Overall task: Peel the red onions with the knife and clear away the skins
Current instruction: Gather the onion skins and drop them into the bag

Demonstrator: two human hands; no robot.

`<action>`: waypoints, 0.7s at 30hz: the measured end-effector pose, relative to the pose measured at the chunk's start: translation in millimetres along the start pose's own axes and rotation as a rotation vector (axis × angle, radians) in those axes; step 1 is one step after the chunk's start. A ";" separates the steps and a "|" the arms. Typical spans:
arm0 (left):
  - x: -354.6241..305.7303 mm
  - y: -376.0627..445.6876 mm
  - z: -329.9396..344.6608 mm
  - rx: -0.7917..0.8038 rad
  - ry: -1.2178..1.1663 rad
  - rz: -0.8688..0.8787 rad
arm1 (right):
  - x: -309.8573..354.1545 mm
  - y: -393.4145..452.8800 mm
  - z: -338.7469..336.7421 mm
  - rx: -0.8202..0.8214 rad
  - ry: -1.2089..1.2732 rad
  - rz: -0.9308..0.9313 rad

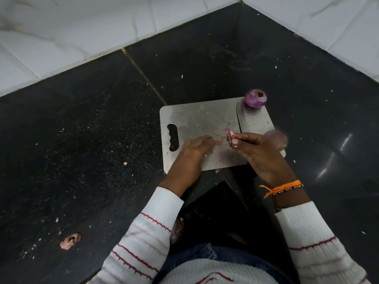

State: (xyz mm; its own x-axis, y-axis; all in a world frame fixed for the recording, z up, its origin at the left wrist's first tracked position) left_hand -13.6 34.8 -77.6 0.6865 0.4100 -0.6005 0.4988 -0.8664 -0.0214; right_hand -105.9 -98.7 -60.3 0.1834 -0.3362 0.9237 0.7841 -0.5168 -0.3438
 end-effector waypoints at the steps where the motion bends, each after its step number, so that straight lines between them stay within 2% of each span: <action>1: -5.4 2.9 3.4 0.055 0.038 0.050 | -0.4 -1.6 -1.2 0.004 0.047 0.012; 4: -15.4 7.2 14.2 0.216 0.125 0.117 | -1.6 -2.8 -7.1 -0.006 0.141 0.028; 8: -9.1 7.9 15.3 0.245 0.203 0.085 | 0.3 -5.9 -10.9 0.020 0.201 0.052; 11: -7.7 2.5 6.0 0.186 0.232 0.063 | 2.2 -8.4 -12.9 0.036 0.206 0.054; 15: -10.8 1.1 5.6 0.109 0.333 0.143 | 3.9 -9.9 -9.4 0.057 0.221 0.083; 21: -7.4 4.9 7.8 -0.009 0.337 0.110 | -2.7 -11.6 -2.1 0.096 0.238 0.157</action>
State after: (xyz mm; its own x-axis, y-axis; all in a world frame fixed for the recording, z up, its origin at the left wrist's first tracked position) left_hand -20.4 25.3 -79.5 0.8714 0.3868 -0.3016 0.4161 -0.9086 0.0368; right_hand -116.7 -93.4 -59.2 0.1713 -0.5872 0.7911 0.8120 -0.3706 -0.4509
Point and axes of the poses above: each hand's wrist, its own y-axis towards the middle knuckle, its own z-axis out of the palm, x = y × z, the point moved 5 cm from there along y, towards the middle knuckle, and after that the axes turned 4 degrees about x, right-handed, at the moved point
